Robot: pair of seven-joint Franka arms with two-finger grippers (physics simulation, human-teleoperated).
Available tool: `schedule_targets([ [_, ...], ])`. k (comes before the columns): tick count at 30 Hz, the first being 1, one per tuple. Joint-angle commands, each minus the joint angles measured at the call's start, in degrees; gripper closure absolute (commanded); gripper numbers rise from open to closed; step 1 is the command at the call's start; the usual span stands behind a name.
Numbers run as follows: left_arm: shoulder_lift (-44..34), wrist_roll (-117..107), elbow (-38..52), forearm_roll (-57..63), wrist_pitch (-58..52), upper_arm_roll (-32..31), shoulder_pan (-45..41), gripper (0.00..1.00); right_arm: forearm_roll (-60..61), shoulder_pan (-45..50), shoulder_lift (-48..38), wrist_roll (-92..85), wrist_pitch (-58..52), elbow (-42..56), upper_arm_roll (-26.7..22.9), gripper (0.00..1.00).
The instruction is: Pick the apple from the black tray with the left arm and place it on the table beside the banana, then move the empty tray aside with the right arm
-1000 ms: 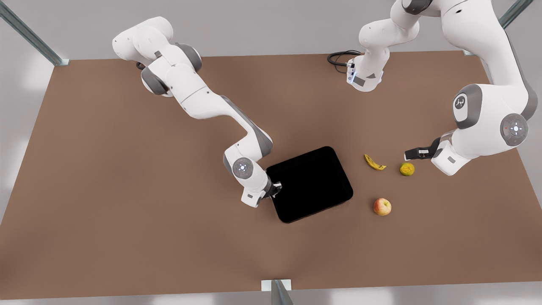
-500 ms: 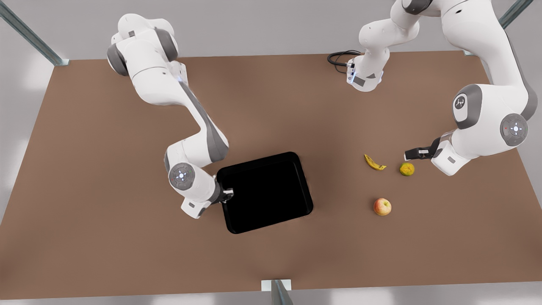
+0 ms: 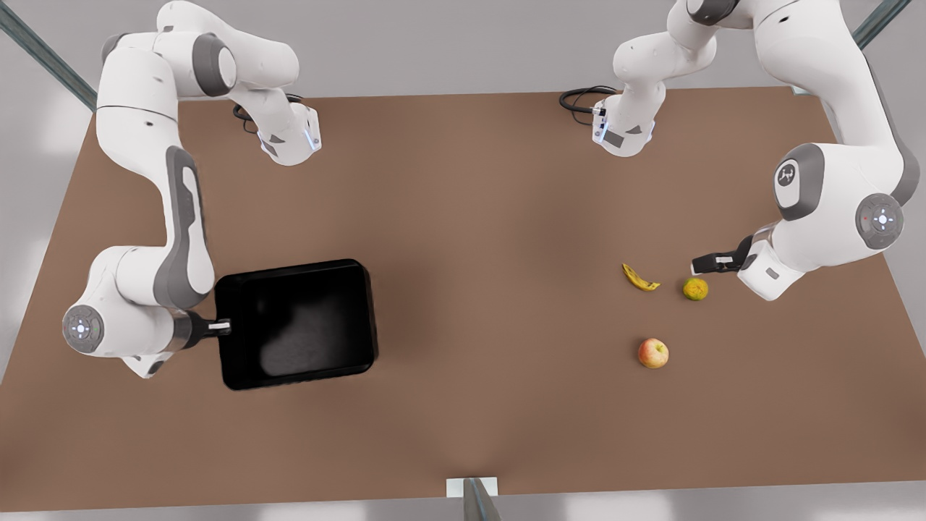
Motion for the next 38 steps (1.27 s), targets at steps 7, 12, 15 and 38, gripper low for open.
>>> schedule_targets([
  [7,0.45,-1.74,0.95,-0.40,0.40,-0.25,-0.17,0.00,-9.50,-4.23,0.46,-30.42,2.05,0.25,-0.47,0.78],
  [12,0.45,-1.83,0.95,-0.23,0.31,-0.34,-0.17,0.00,-12.49,-5.64,6.08,-29.63,11.98,0.51,-0.38,0.78],
  [15,0.45,-2.01,0.86,-0.05,0.40,-0.34,-0.26,0.00,-12.49,-6.43,8.81,-29.71,13.65,0.69,-0.38,0.78],
  [38,0.45,-2.01,0.86,0.04,0.31,-0.42,-0.35,0.00,-10.65,-8.19,-7.63,10.45,-10.16,11.41,12.45,0.00],
])
